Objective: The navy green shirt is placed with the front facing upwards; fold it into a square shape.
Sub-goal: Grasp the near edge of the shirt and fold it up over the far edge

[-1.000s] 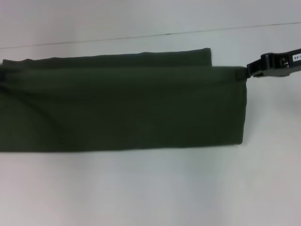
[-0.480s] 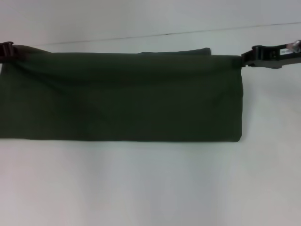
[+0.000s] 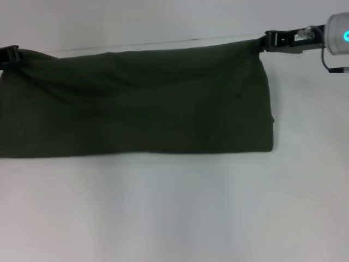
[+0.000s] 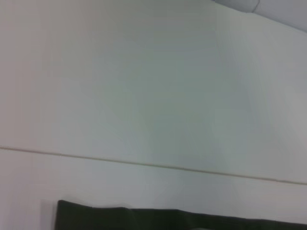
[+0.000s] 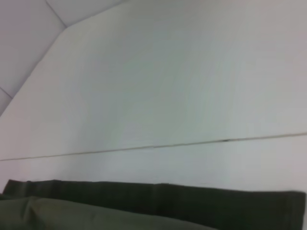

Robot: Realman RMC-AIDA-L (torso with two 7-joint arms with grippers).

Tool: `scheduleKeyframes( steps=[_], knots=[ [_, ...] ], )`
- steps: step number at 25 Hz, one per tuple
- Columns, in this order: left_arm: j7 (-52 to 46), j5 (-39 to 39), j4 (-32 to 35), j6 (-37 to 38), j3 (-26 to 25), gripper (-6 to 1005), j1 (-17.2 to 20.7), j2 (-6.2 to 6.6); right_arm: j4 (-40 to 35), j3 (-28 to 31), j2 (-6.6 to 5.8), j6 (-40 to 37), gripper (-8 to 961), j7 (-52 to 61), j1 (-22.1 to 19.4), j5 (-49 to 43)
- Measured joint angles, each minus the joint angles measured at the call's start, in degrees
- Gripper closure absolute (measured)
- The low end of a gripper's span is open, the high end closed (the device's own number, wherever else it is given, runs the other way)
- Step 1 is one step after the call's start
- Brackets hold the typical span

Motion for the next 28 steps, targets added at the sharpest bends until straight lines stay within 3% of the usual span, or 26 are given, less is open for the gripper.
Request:
scheduleKeyframes(
  steps=[6, 15, 23, 28],
  knots=[
    [0.00, -0.12, 0.42, -3.40, 0.57, 908, 0.25, -1.16, 2.82, -2.32, 0.40, 7.07, 866, -0.55, 0.75, -0.30],
    [0.00, 0.23, 1.49, -5.57, 1.30, 909, -0.06, -1.98, 4.14, -3.40, 2.74, 14.23, 862, -3.27, 2.01, -0.27],
    [-0.73, -1.04, 1.57, -5.52, 1.13, 909, 0.15, -2.10, 4.69, -5.08, 3.24, 17.23, 859, -3.41, 3.11, -0.25],
    [-3.49, -0.22, 1.28, -5.65, 2.06, 897, 0.51, -2.17, 4.70, -6.47, 2.54, 17.34, 856, -2.83, 2.70, -0.30]
  ],
)
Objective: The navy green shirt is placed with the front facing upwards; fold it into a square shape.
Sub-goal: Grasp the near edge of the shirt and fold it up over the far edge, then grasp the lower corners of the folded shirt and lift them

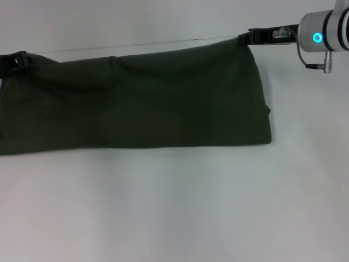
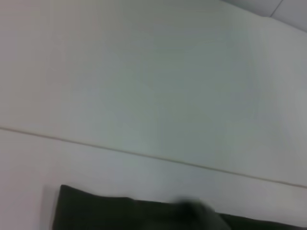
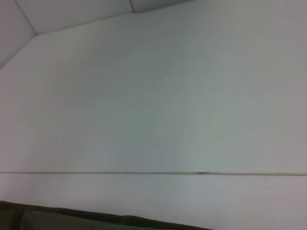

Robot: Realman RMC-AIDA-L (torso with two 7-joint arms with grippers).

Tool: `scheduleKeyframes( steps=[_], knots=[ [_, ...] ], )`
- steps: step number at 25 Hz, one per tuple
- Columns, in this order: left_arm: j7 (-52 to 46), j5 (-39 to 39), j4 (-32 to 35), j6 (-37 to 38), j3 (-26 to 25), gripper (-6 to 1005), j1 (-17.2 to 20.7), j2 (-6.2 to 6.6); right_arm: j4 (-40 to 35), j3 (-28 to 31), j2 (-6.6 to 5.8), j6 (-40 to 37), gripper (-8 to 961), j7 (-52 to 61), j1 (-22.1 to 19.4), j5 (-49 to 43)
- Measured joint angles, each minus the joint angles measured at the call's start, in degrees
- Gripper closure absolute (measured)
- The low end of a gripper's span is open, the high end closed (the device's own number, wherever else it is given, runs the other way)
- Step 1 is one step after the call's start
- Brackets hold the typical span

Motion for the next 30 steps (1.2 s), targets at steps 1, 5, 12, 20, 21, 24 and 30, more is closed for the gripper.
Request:
scheduleKeyframes(
  steps=[1, 5, 12, 20, 21, 24, 30],
  knots=[
    [-0.09, 0.01, -0.02, -0.08, 0.01, 894, 0.07, 0.00, 0.00, 0.01, -0.16, 0.17, 856, 0.03, -0.12, 0.00],
    [-0.30, 0.04, -0.63, -0.48, 0.04, 728, 0.41, -0.01, 0.00, 0.35, -1.06, 0.55, 778, 0.14, -0.32, -0.01],
    [-1.83, 0.12, -4.21, 0.28, 0.08, 416, 1.58, 0.04, -0.69, 0.52, -2.95, -1.35, 592, 2.06, -1.09, 0.08],
    [-1.73, 0.07, -10.86, 12.50, 0.20, 186, 2.55, 1.95, -5.98, 5.18, -4.75, -15.94, 412, 2.42, -1.69, 0.46],
    [-1.70, -0.02, -11.29, 14.54, 0.22, 167, 2.76, 2.30, -6.77, 6.22, -4.94, -19.38, 382, 1.97, -2.05, 0.53],
    [-1.55, -0.17, -12.29, 20.81, 0.23, 110, 3.72, 3.45, -7.68, 9.25, -5.42, -28.75, 290, -0.18, -3.12, 1.87],
    [-0.53, 0.15, -15.53, 29.80, 0.23, 90, 5.74, 4.36, -8.90, 12.78, -6.75, -44.82, 49, -4.17, -6.46, 9.13]
  ],
)
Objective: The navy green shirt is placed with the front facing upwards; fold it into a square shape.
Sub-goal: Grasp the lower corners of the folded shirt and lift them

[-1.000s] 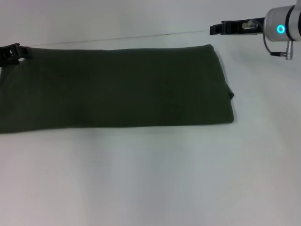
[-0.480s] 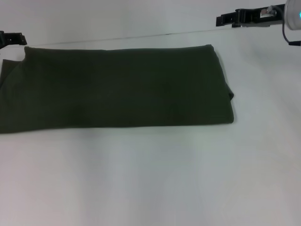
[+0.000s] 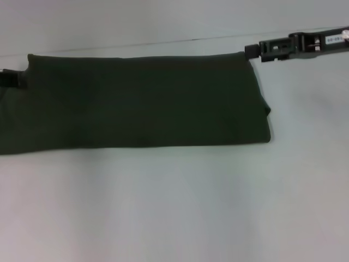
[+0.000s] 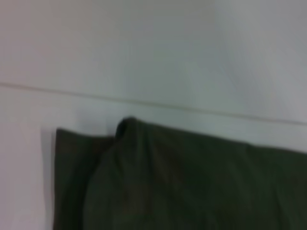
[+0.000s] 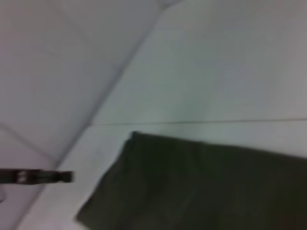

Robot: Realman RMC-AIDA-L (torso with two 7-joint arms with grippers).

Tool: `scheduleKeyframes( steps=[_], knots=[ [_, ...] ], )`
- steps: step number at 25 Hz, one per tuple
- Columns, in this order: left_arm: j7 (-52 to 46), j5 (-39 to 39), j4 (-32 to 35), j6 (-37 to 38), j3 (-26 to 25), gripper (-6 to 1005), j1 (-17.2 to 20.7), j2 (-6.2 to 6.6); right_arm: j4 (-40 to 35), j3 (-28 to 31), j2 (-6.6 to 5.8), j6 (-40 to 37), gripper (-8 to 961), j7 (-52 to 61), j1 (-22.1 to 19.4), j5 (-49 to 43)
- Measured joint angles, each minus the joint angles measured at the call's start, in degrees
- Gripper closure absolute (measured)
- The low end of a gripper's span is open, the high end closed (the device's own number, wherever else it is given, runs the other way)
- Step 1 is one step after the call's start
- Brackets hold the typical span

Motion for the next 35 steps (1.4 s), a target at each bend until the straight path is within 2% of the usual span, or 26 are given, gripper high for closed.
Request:
scheduleKeyframes(
  steps=[4, 7, 16, 21, 22, 27, 35],
  knots=[
    [0.82, 0.65, 0.09, 3.43, 0.59, 91, 0.53, 1.31, -0.18, 0.35, 0.23, -2.95, 52, -0.09, -1.87, 1.49],
    [0.43, 4.16, 0.94, 4.42, 1.38, 91, 0.09, 1.96, 0.25, 0.26, 0.46, -4.58, 55, 0.25, -2.33, 1.67],
    [-4.91, 13.85, 2.78, 3.01, 2.48, 90, -0.51, 1.54, 0.39, 0.08, 0.95, -6.66, 58, 0.64, -2.50, 1.52],
    [-6.26, 14.68, 4.38, 1.71, 2.79, 91, -0.58, 1.03, 0.48, -0.14, 1.01, -6.49, 58, 0.67, -2.78, 1.45],
    [-6.30, 14.83, 6.35, 0.72, 2.81, 91, -1.14, 0.94, 0.50, -0.14, 1.01, -6.49, 58, 0.68, -2.83, 1.43],
    [-6.56, 15.15, 9.98, -2.48, 2.87, 92, -2.44, 1.12, 0.56, -0.15, 1.05, -6.40, 59, 0.69, -2.96, 1.39],
    [-8.18, 18.86, 10.53, -5.80, 4.63, 93, -3.91, 0.94, 0.62, 0.29, 1.10, -6.32, 59, 0.70, -2.97, 1.39]
  ],
)
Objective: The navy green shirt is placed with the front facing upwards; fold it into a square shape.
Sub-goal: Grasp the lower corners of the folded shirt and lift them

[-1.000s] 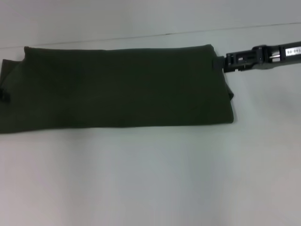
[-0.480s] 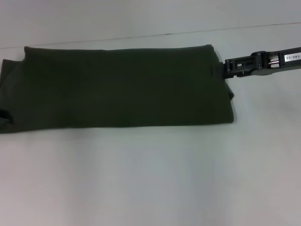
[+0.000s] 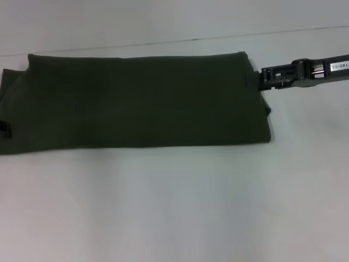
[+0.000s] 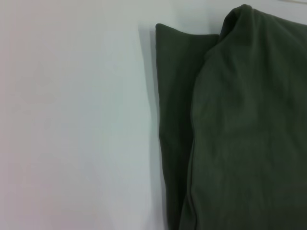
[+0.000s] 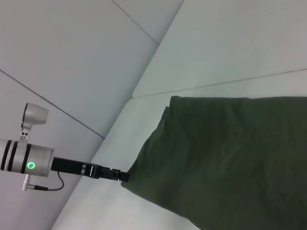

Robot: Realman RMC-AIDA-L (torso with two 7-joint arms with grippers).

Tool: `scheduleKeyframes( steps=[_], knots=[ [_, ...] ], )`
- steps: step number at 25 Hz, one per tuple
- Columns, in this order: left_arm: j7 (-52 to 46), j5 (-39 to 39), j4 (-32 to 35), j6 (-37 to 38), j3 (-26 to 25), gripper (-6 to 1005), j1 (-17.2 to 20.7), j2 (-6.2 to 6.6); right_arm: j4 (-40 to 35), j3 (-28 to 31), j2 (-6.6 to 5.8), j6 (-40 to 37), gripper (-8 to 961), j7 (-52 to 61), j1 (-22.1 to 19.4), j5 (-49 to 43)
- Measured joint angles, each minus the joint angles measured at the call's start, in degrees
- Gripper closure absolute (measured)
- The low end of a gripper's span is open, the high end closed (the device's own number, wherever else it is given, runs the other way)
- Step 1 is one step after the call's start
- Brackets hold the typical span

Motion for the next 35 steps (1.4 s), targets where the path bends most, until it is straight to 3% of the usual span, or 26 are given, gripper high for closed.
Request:
scheduleKeyframes(
  steps=[12, 35],
  knots=[
    [-0.03, 0.39, 4.95, -2.74, 0.20, 94, -0.96, 0.74, 0.06, 0.00, -0.18, 0.25, 57, 0.53, 0.01, 0.28],
    [-0.02, 0.47, 8.54, -4.39, 0.39, 114, -2.76, 0.56, 0.24, 0.69, -0.44, 0.24, 58, 0.78, -0.09, 0.12]
  ],
)
